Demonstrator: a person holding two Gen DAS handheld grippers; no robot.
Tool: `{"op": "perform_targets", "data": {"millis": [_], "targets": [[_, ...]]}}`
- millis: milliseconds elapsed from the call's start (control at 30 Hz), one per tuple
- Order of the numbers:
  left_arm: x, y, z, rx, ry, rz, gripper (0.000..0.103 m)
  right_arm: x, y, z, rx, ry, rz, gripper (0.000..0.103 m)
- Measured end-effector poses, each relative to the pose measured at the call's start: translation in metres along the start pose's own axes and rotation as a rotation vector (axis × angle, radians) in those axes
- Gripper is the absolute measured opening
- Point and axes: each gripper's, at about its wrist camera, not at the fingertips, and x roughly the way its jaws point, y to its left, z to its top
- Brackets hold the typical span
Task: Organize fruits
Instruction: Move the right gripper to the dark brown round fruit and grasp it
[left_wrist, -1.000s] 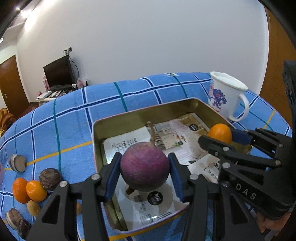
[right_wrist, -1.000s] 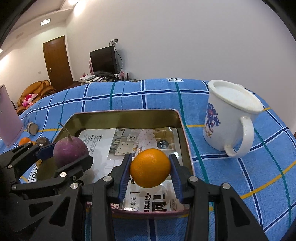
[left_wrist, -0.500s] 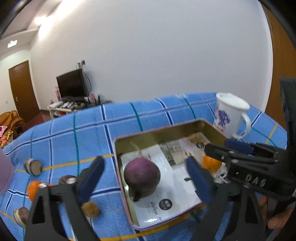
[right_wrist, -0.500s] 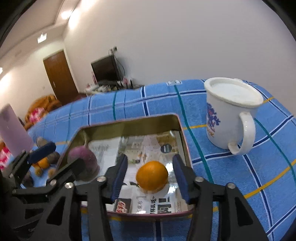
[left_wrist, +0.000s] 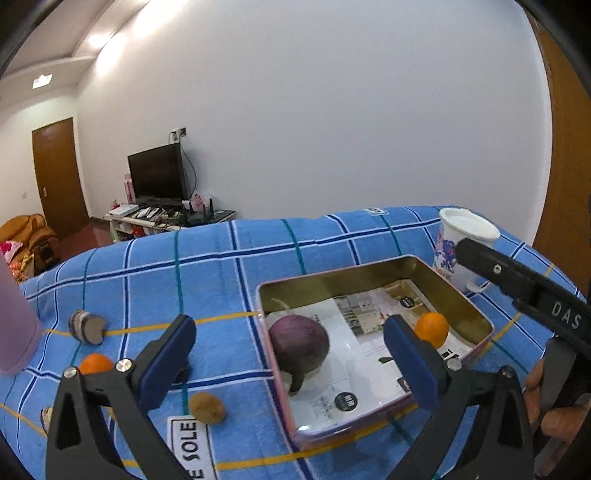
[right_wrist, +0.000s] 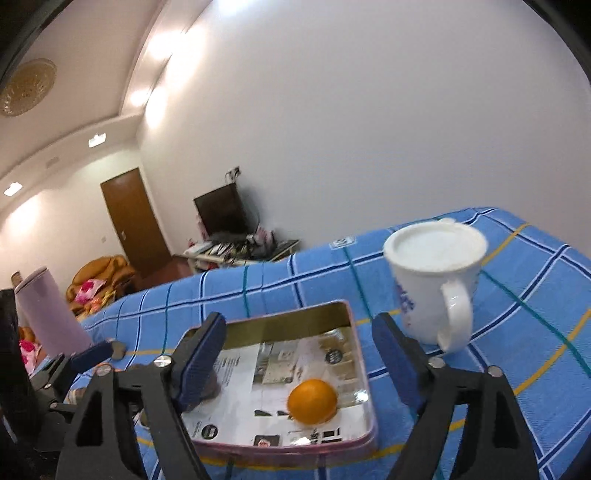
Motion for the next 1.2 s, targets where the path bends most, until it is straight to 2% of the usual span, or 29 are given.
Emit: {"op": "perform_targets", "data": {"millis": [133, 267, 500, 700, 867, 1000, 1200], "targets": [[-0.005, 0.01, -0.009, 0.013, 0.009, 0.05, 0.103, 0.009, -0.005, -0.003, 0.028, 0.051, -0.018, 0.086], [-0.01, 0.024, -0.018, 0.025, 0.022, 0.095, 0.103, 0.014, 0.0, -0.008, 0.0, 0.083, -0.046, 0.086], [-0.021, 0.064, -0.026, 0.012, 0.027, 0.161, 0.103, 0.005, 0.021, -0.015, -0.1, 0.054, -0.096, 0.086], [-0.025, 0.108, -0.035, -0.018, 0.058, 0.209, 0.103, 0.002, 0.035, -0.019, -0.113, 0.062, -0.11, 0.086], [-0.028, 0.144, -0.04, -0.044, 0.075, 0.238, 0.103, -0.004, 0.062, -0.026, -0.144, 0.07, -0.065, 0.086], [-0.03, 0.174, -0.045, -0.049, 0.096, 0.261, 0.103, -0.001, 0.095, -0.038, -0.218, 0.111, -0.021, 0.086], [-0.035, 0.221, -0.048, -0.115, 0.15, 0.217, 0.103, 0.005, 0.142, -0.056, -0.279, 0.188, 0.091, 0.086]]}}
